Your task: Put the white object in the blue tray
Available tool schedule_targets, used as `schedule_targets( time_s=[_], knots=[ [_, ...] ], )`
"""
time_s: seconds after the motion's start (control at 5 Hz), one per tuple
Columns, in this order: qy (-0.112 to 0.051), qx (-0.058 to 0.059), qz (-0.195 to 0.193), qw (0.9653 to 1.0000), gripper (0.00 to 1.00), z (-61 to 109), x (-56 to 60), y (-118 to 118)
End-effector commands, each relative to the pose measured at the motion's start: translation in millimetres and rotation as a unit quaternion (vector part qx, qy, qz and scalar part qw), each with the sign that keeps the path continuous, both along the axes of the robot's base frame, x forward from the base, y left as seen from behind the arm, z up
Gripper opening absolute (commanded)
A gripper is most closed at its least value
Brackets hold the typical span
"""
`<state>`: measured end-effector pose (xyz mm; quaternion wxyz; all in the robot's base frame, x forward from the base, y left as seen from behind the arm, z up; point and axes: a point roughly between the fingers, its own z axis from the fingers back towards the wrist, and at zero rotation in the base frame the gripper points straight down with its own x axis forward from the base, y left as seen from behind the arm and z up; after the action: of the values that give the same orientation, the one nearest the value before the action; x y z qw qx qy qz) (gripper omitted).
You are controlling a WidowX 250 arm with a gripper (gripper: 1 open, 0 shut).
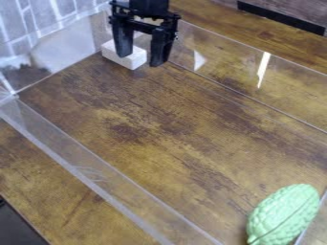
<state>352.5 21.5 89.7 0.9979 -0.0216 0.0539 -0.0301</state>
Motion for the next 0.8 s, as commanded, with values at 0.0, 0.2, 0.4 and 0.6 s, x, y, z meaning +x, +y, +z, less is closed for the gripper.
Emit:
schedule_targets(
  time_s=[0.0, 0.2, 0.4, 0.6],
  knots=[
    [-0.031, -0.001, 0.001, 0.9995, 1.0, 17.2, 11.9, -0.1],
    [-0.028, -0.004, 0.001, 0.9996, 1.0, 14.8, 14.3, -2.0],
    [-0.028, -0.008, 0.001, 0.9996, 1.0, 15.9, 16.2, -3.4],
    [-0.028, -0.012, 0.001, 0.9995, 1.0, 16.5, 18.3, -5.4]
  ],
)
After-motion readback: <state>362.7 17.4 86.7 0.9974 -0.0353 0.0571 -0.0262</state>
